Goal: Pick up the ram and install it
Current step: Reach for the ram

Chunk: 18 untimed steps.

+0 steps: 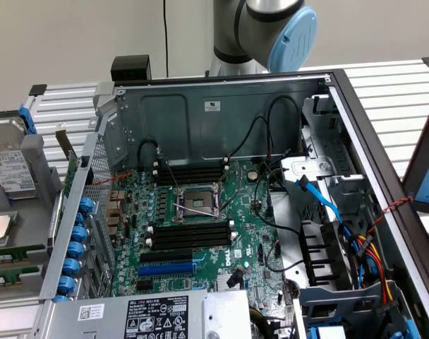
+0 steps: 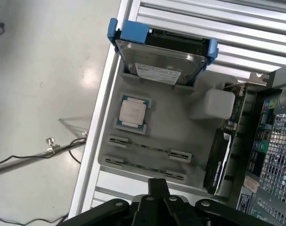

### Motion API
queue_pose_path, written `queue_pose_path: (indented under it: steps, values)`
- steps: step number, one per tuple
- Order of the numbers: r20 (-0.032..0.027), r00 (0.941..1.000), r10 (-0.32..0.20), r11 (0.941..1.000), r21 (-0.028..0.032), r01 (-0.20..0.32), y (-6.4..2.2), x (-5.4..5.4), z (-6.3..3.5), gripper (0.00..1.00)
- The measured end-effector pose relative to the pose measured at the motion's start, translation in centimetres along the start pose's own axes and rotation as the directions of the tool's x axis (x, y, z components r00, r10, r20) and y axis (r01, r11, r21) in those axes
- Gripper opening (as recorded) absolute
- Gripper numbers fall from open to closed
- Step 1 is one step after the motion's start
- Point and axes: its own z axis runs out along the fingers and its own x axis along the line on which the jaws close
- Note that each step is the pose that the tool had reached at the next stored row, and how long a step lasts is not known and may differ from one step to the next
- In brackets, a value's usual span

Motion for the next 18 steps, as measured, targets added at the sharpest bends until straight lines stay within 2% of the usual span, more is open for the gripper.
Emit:
queue_pose_path:
  steps: [5, 9, 14, 18]
  values:
    - [-0.0045, 0.9958, -0.092, 0.9958, 0.0042, 0.092, 0.0, 0.0, 0.0, 0.11]
    - [-0.0083, 0.9864, -0.164, 0.9864, 0.0073, 0.164, 0.0, 0.0, 0.0, 0.11]
    - [-0.0131, 0.9675, -0.253, 0.9674, 0.0107, 0.253, 0.0, 0.0, 0.0, 0.11]
    - [-0.0174, 0.9463, -0.323, 0.9463, 0.0131, 0.323, 0.0, 0.0, 0.0, 0.11]
